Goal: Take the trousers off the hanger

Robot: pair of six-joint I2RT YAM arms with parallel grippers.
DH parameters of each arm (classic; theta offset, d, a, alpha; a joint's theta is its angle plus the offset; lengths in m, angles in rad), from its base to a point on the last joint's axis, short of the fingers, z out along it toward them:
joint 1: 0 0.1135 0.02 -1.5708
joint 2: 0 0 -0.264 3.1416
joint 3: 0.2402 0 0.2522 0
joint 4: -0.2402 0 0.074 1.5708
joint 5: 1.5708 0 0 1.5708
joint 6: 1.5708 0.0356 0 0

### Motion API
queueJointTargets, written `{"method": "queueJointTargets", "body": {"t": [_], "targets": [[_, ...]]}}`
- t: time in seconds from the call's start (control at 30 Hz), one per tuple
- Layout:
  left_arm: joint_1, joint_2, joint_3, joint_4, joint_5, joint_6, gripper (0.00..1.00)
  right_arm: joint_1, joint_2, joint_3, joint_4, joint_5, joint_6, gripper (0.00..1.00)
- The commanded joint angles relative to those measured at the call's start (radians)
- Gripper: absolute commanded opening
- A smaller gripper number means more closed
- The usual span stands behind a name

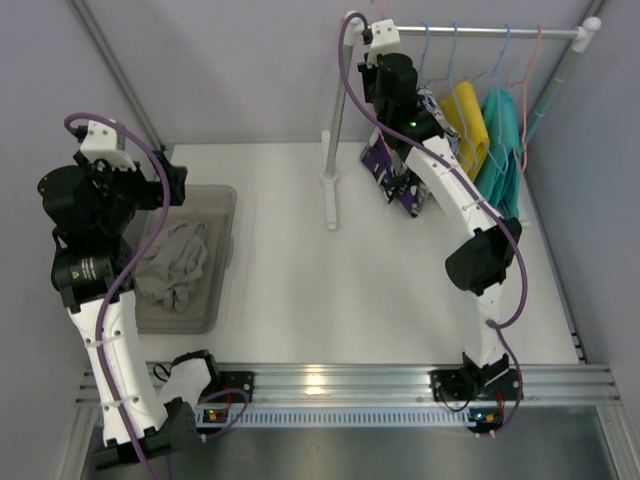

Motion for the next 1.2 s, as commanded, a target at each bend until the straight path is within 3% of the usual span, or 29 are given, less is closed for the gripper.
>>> {"method": "queueJointTargets", "body": {"t": [0.0, 0.17, 0.33, 0.43, 0.47, 0.57, 0.8, 0.9, 1.0, 1.1, 1.17], "targets": [[0.005, -0.012, 0.036, -0.01, 0.012, -0.009, 0.99, -0.014, 0.02, 0.045, 0.107, -0.046, 0.005, 0.01], [0.005, -0.007, 0.033, -0.01, 0.018, -0.009, 0.99, -0.014, -0.046, -0.041, 0.107, -0.077, 0.047, 0.21], [0.005, 0.001, 0.034, 0.0, 0.024, -0.009, 0.99, -0.016, -0.144, -0.139, 0.104, -0.099, 0.071, 0.24], [0.006, -0.005, 0.036, 0.011, 0.027, -0.011, 0.99, -0.016, -0.202, -0.171, 0.08, -0.114, 0.085, 0.35], [0.005, -0.007, 0.033, 0.016, 0.026, -0.008, 0.99, -0.016, -0.224, -0.184, 0.072, -0.125, 0.096, 0.43], [0.005, -0.01, 0.033, 0.025, 0.035, 0.003, 0.99, -0.016, -0.329, -0.259, 0.051, -0.166, 0.113, 0.53], [0.005, -0.018, 0.008, 0.049, 0.061, -0.003, 0.99, -0.027, -0.555, -0.406, -0.06, -0.201, 0.147, 0.59], [0.003, -0.031, -0.01, 0.069, 0.07, -0.012, 0.99, -0.085, -0.624, -0.446, -0.119, -0.252, 0.225, 0.6], [0.002, -0.039, -0.021, 0.077, 0.076, -0.029, 0.99, -0.191, -0.618, -0.431, -0.202, -0.345, 0.314, 0.6], [0.005, -0.039, -0.025, 0.077, 0.089, -0.049, 0.99, -0.295, -0.562, -0.39, -0.261, -0.561, 0.389, 0.54], [0.005, -0.041, -0.03, 0.083, 0.09, -0.058, 0.99, -0.33, -0.526, -0.359, -0.281, -0.592, 0.412, 0.52]]}}
